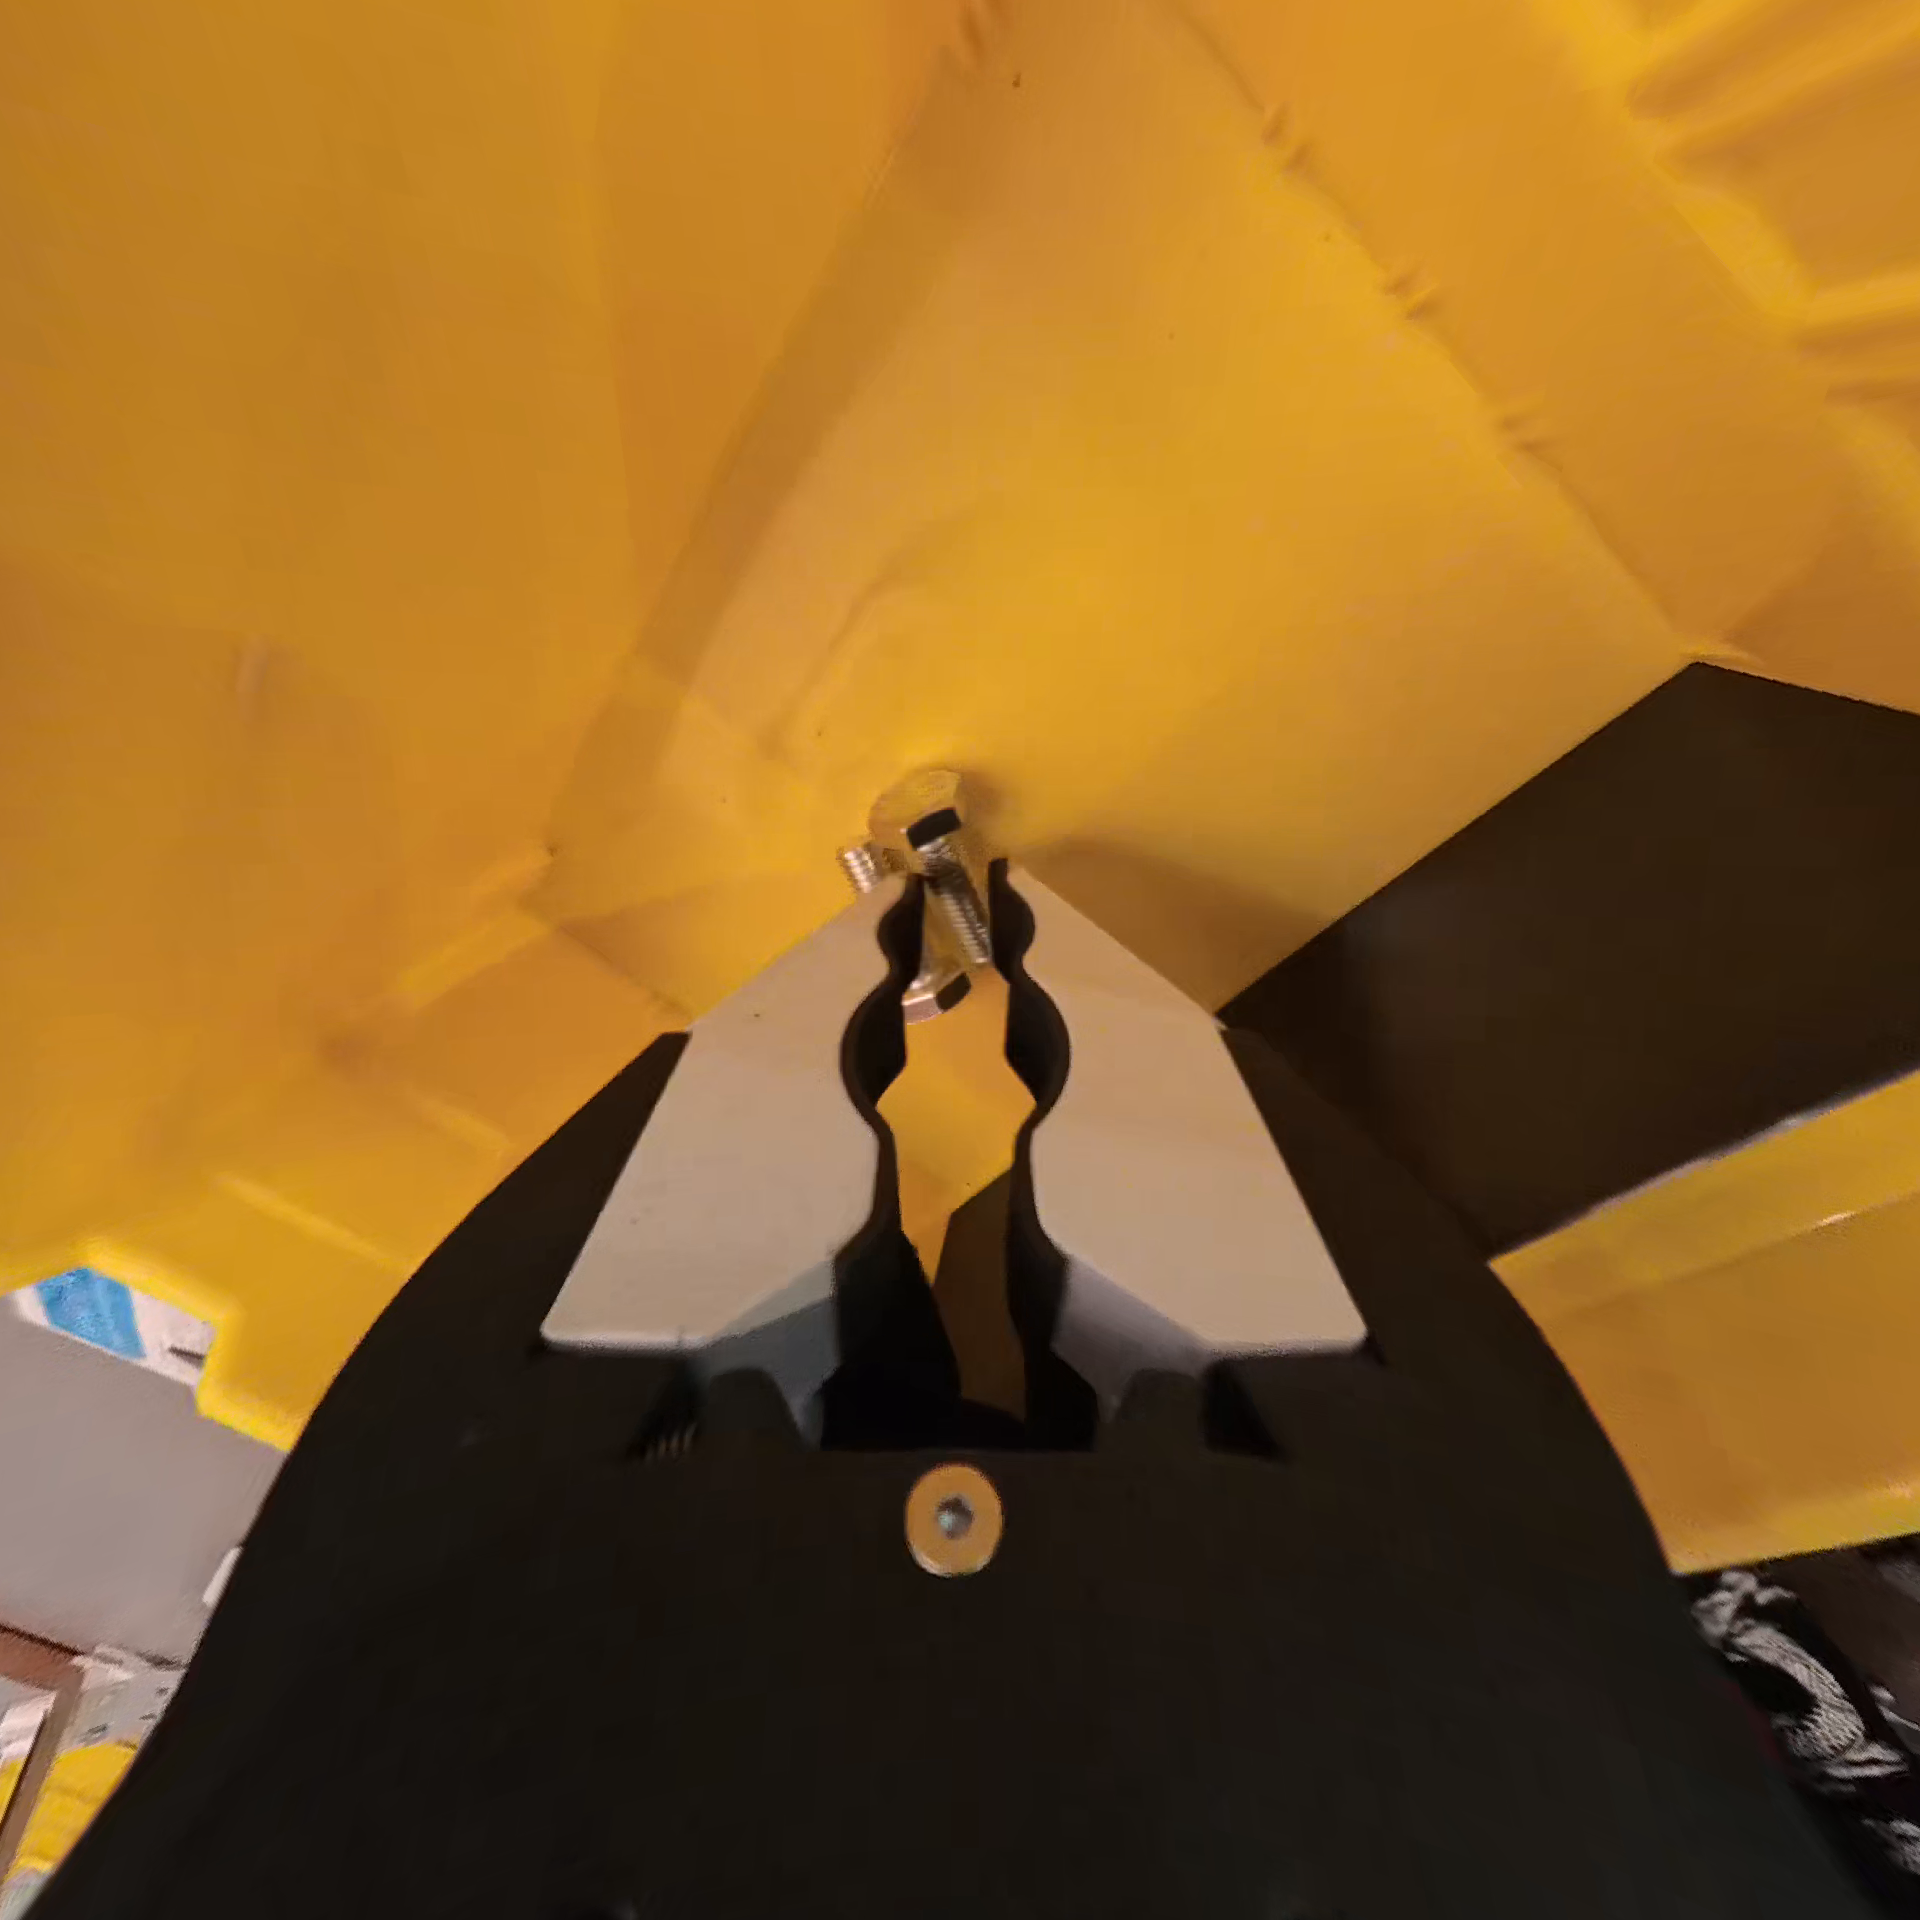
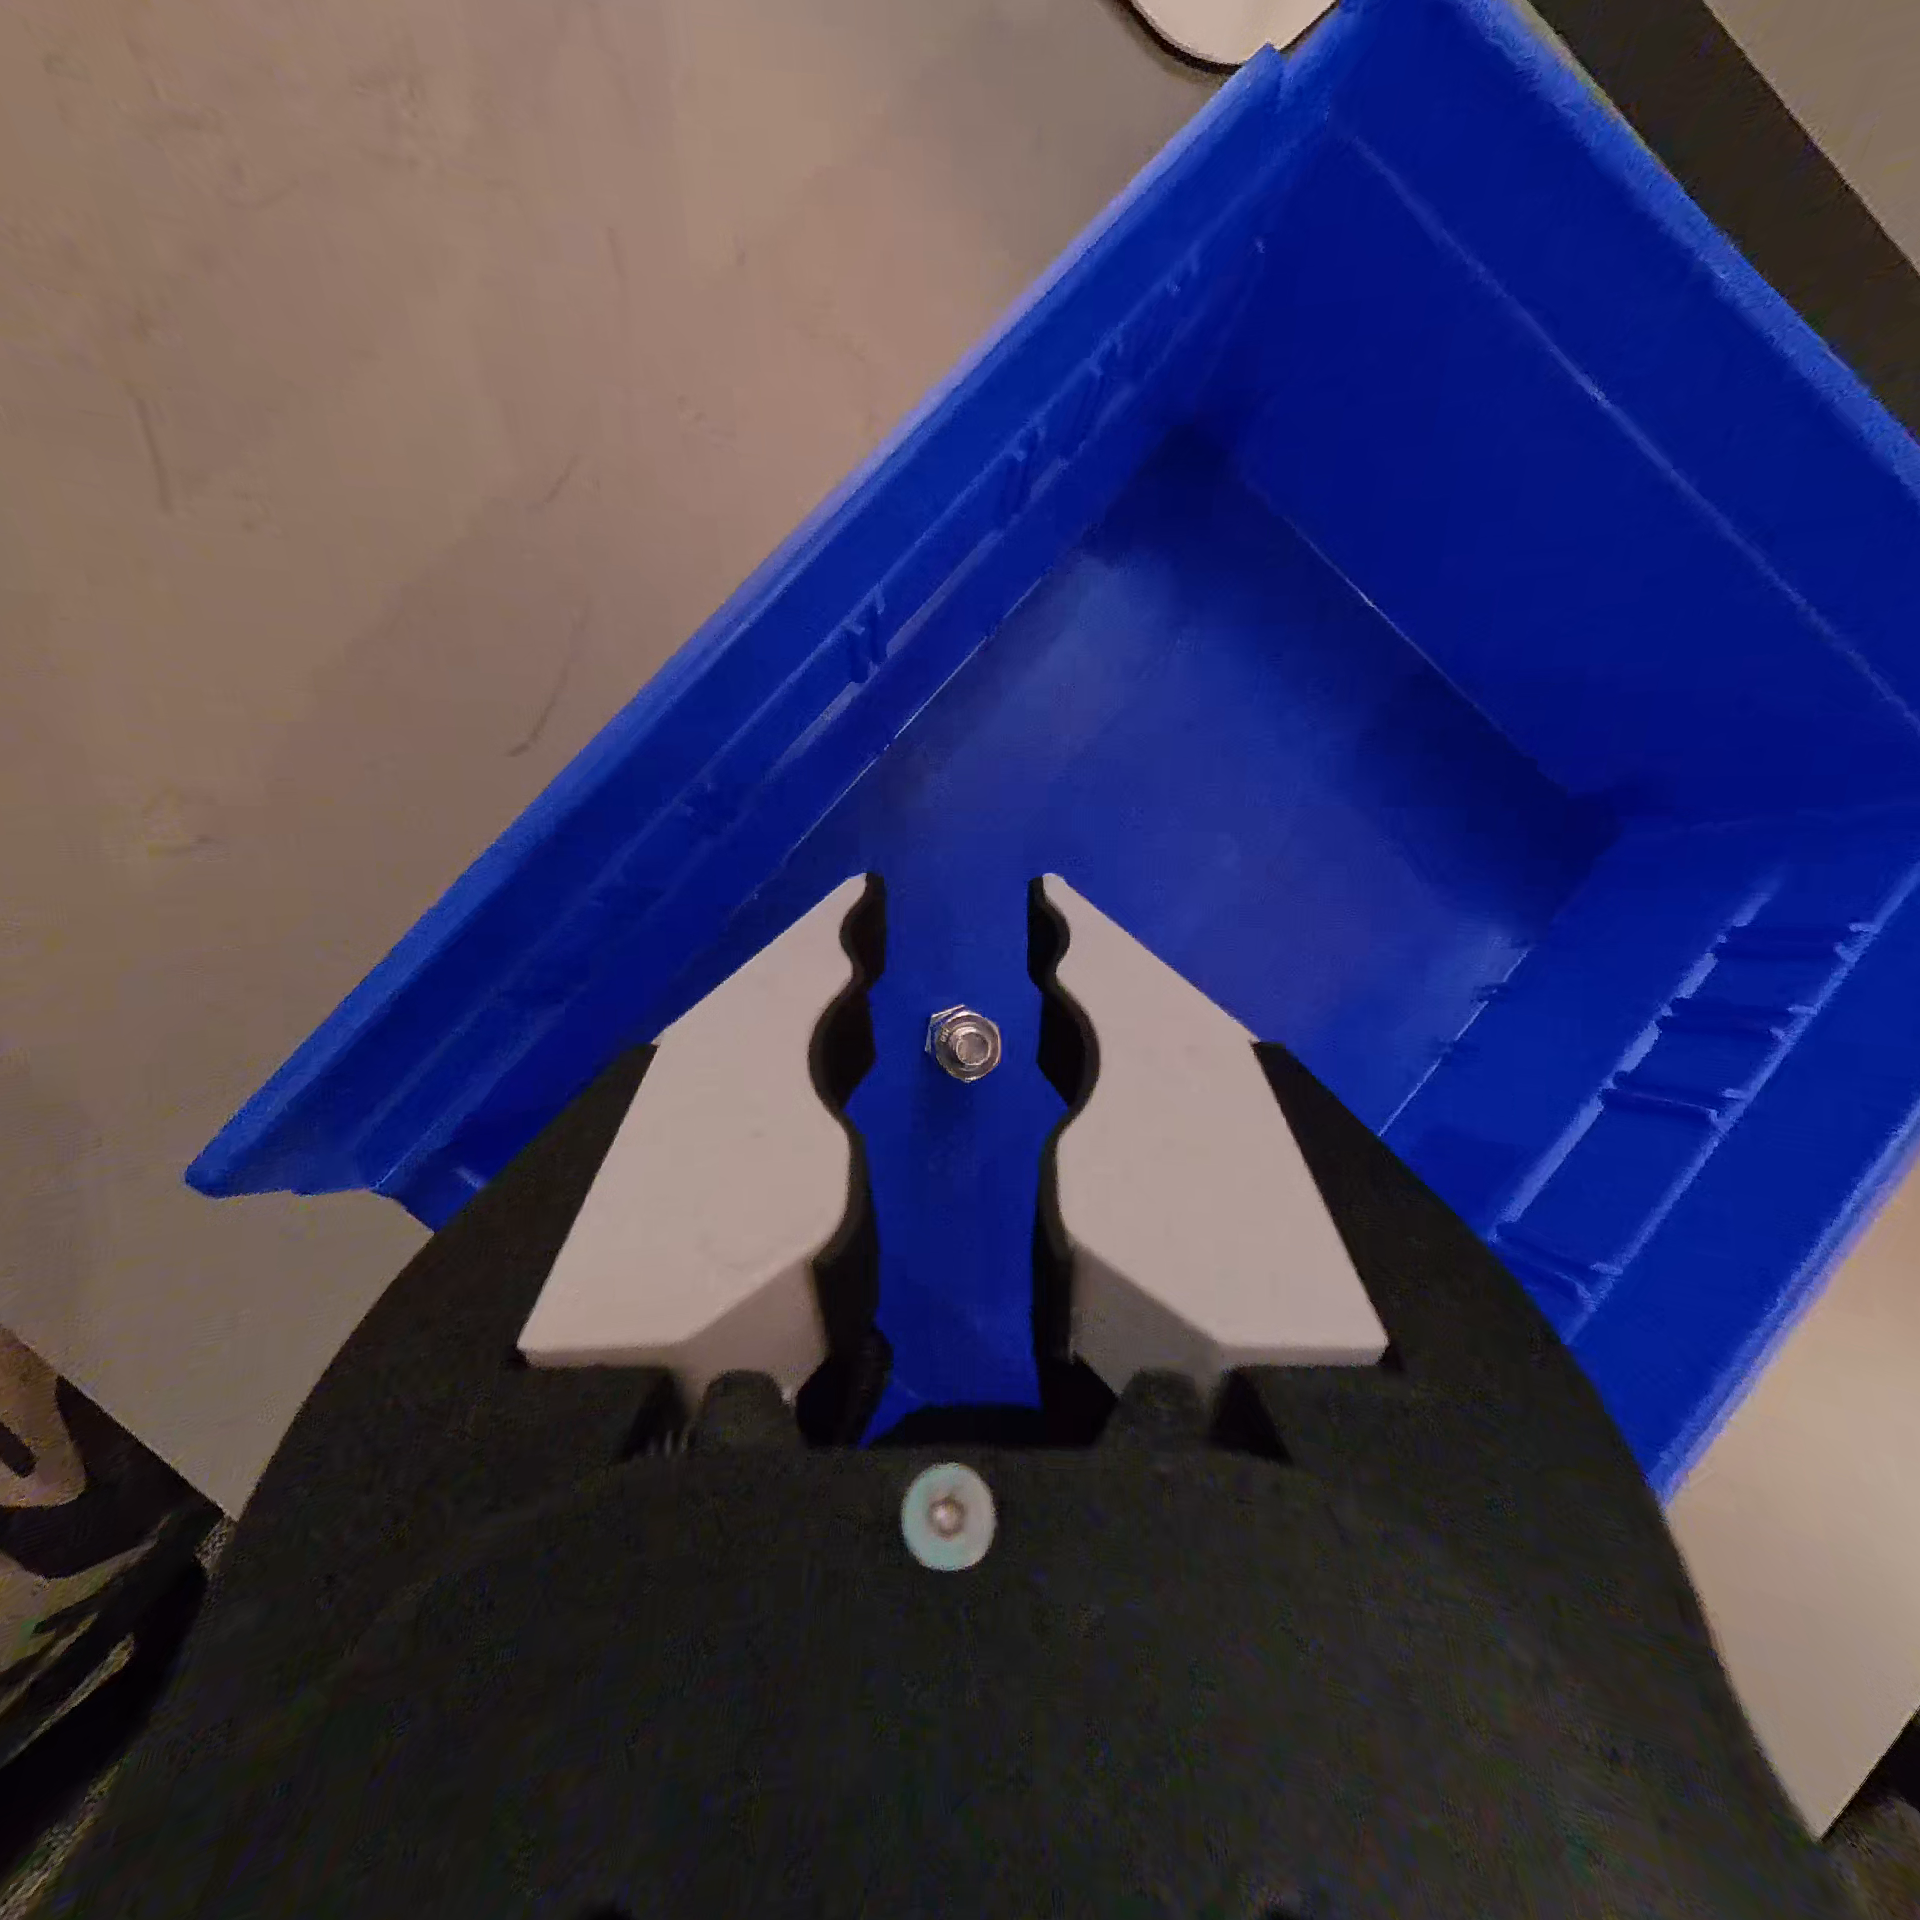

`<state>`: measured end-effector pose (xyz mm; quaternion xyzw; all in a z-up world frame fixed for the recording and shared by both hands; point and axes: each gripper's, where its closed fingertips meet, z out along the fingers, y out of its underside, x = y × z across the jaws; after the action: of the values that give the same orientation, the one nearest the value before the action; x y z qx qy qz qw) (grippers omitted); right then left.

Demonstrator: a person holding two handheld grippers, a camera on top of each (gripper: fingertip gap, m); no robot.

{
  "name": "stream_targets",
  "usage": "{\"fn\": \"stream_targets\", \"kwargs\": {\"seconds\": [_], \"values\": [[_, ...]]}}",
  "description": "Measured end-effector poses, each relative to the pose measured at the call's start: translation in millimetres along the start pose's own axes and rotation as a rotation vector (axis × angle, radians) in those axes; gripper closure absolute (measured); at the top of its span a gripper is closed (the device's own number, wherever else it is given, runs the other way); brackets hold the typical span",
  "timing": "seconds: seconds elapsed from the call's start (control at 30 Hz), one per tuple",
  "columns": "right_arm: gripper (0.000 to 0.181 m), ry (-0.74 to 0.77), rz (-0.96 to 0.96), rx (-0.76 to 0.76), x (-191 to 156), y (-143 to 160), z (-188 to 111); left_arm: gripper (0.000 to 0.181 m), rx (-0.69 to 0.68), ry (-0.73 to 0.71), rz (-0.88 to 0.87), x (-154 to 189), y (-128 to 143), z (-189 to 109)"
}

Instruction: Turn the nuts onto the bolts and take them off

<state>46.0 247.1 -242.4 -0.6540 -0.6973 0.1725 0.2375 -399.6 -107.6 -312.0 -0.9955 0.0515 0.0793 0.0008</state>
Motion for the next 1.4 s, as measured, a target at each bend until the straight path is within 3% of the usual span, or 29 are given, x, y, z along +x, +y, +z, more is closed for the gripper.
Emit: {"fn": "stream_targets", "kwargs": {"seconds": [0.47,0.93,1.03,1.23,1.4], "values": [[0.158,0.048,-0.062,0.108,-8,-37,-30,0.181,0.129,-0.055,-0.013,-5,-5,-22],[0.159,0.022,-0.070,0.113,-19,-38,-30,0.163,-0.013,0.153,-0.199,6,5,6],[0.159,0.015,-0.068,0.113,-18,-34,-26,0.173,-0.019,0.202,-0.190,11,1,6],[0.159,0.014,-0.065,0.135,-20,-38,-27,0.173,-0.004,0.131,-0.140,6,-3,5],[0.159,0.019,-0.086,0.201,-28,-53,-38,0.174,0.121,0.003,-0.109,-2,-15,-20]]}}
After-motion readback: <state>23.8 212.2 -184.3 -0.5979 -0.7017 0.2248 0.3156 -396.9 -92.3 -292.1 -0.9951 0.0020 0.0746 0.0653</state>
